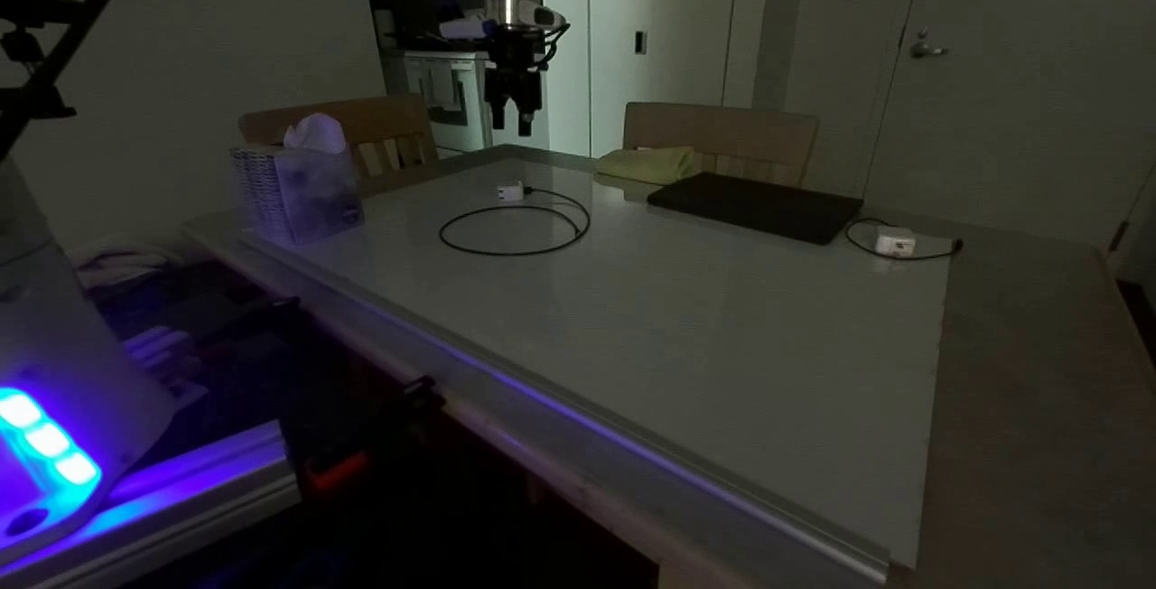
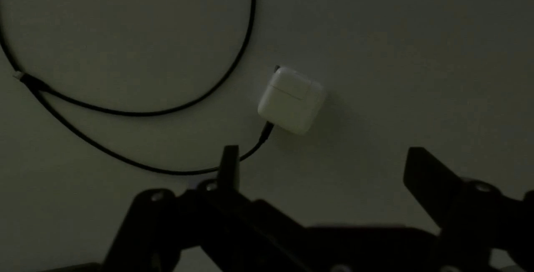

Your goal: Unwind the charger on the table

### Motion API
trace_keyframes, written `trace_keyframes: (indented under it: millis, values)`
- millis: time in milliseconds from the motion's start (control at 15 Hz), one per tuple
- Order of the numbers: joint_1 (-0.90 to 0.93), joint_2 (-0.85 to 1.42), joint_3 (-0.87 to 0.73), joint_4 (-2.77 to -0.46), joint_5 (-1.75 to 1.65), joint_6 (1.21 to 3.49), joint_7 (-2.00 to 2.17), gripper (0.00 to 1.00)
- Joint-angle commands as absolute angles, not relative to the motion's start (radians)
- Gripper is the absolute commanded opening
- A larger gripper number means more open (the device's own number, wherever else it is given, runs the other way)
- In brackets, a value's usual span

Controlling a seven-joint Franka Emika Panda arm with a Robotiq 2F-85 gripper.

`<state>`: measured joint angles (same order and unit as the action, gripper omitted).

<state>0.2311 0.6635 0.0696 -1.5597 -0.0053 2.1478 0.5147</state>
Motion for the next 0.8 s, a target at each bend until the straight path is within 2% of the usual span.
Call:
trace_keyframes:
  millis: [0, 333, 733]
  values:
    - [0.214, 0.621, 0.071, -1.664, 0.062, 2.291, 0.479, 1.0]
    - [0.165, 0.613, 0.112, -1.78, 0.177, 2.478, 0.336, 1.0]
    - [0.123, 0.604, 0.138, -1.839, 0.266, 2.435, 0.268, 1.0]
